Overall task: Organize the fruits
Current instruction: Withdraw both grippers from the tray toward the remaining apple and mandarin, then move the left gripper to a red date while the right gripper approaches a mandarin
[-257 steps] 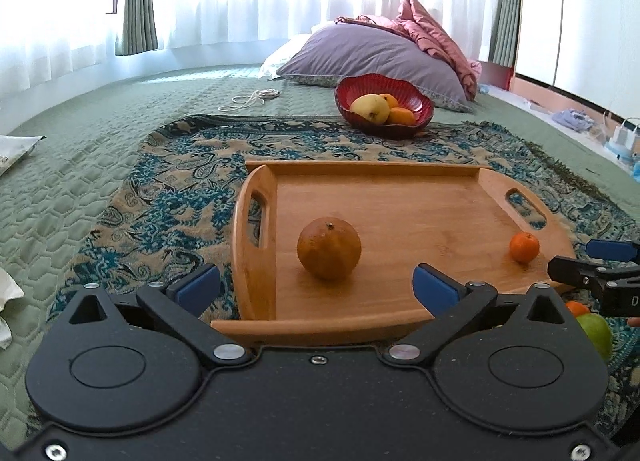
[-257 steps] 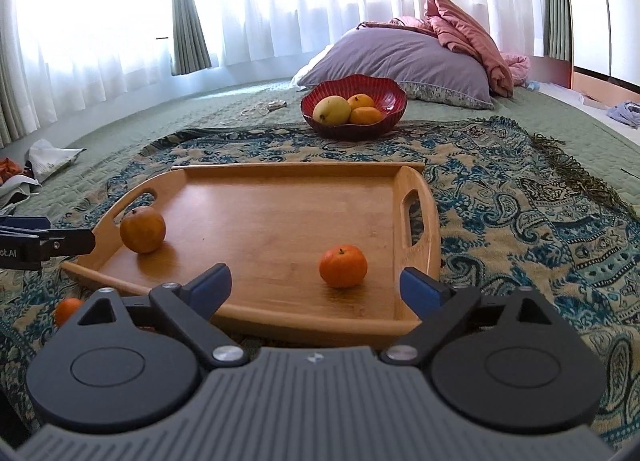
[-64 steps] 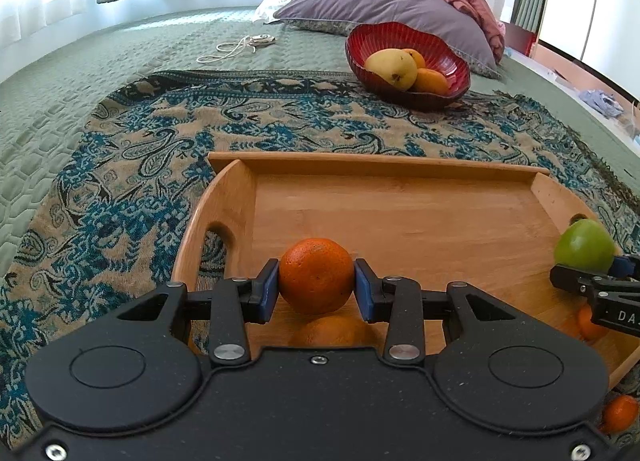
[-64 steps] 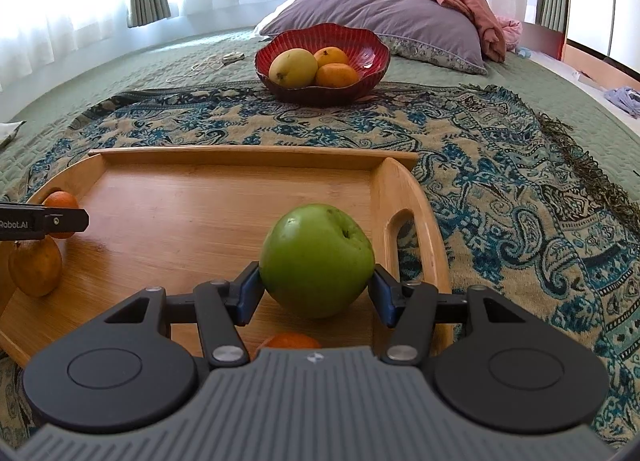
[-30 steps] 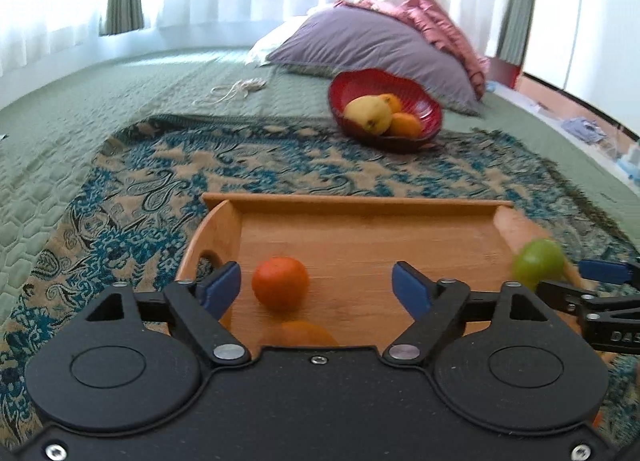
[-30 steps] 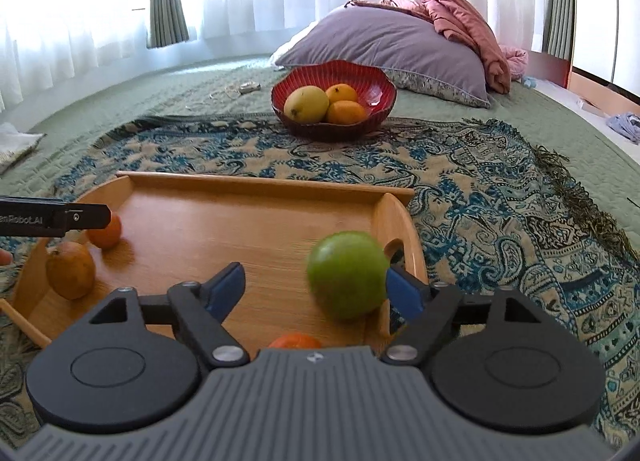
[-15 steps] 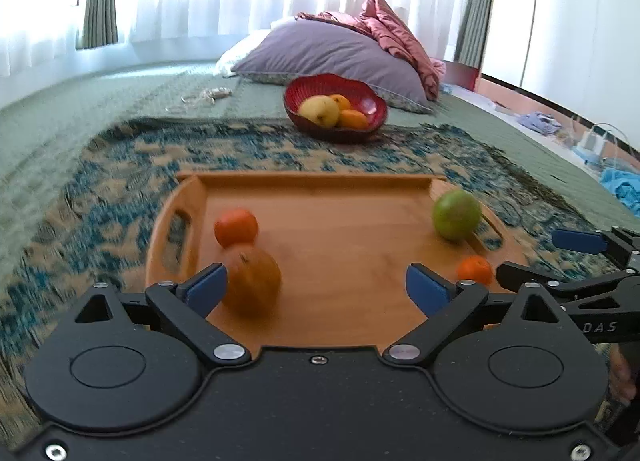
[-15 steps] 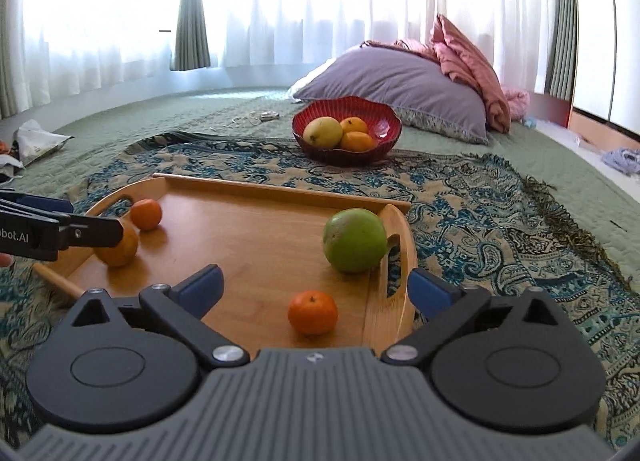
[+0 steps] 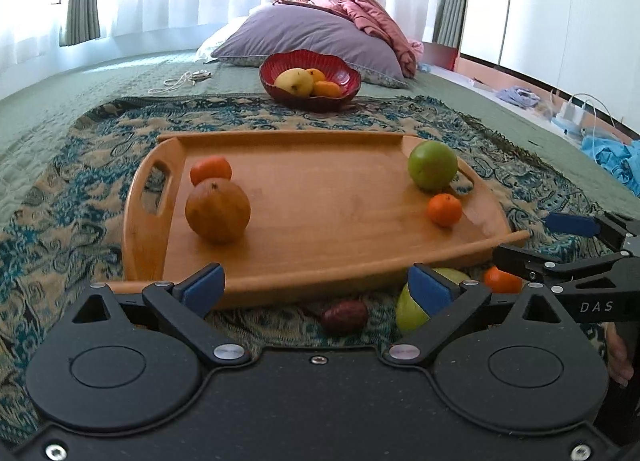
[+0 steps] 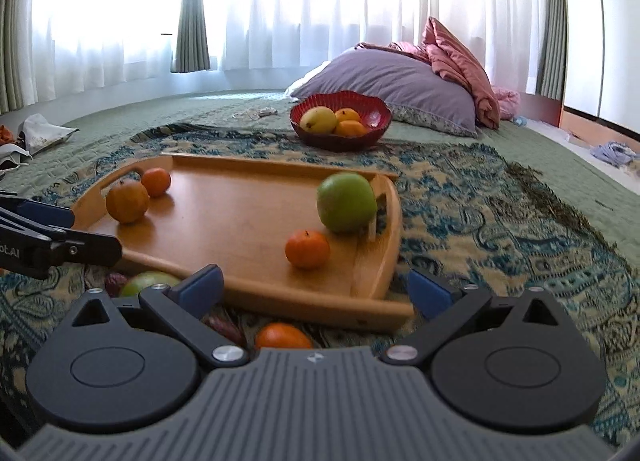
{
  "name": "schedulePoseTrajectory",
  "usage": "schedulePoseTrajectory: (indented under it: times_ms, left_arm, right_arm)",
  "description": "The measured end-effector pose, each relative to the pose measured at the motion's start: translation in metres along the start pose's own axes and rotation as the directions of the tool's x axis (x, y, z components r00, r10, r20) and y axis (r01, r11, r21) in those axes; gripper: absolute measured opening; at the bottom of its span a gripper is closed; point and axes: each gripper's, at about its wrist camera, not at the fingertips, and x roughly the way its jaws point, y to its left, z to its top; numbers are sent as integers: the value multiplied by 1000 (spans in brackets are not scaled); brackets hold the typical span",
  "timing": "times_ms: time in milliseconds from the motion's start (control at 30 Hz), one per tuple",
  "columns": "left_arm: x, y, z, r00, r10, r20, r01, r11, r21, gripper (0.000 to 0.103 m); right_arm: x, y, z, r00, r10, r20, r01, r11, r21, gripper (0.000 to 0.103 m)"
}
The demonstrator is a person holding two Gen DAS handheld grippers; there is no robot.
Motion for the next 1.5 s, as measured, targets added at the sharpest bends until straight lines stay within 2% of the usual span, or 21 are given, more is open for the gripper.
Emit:
schedulePoseTrajectory:
  times_ms: [133, 300, 600, 700, 867, 1133, 1333, 1500]
  left_arm:
    - [0, 3, -13, 1000, 22, 22, -21, 999, -35, 100]
    - [5, 2, -24, 998, 58, 12, -57, 997, -47, 100]
    - [14, -5, -32, 995, 97, 1, -97, 995, -36, 99]
    - [17, -9, -36, 997, 82, -11, -82, 996, -30, 89]
    - [21, -19, -39, 995, 96, -6, -96, 995, -5, 76]
    - [22, -27, -42, 992, 126, -1, -126, 992, 2, 69]
    - [20, -30, -40, 994, 114, -3, -113, 993, 28, 57]
    - [19, -30, -36, 996, 93, -5, -93, 995, 32, 45]
  right_arm:
    - [-2, -4, -13, 1000, -3, -2, 3, 1000, 31, 103]
    - [1, -3, -28, 1000, -13, -4, 13, 998, 68, 103]
    - [8, 7, -37, 1000, -26, -10, 27, 1000, 15, 103]
    - [11, 9, -40, 999, -37, -21, 37, 999, 8, 103]
    - [13, 11, -43, 999, -44, -25, 43, 999, -9, 103]
    - [16, 13, -44, 998, -48, -42, 47, 999, -16, 103]
    - [15, 13, -45, 998, -54, -35, 54, 998, -18, 102]
    - [9, 15, -41, 995, -91, -29, 91, 996, -4, 91]
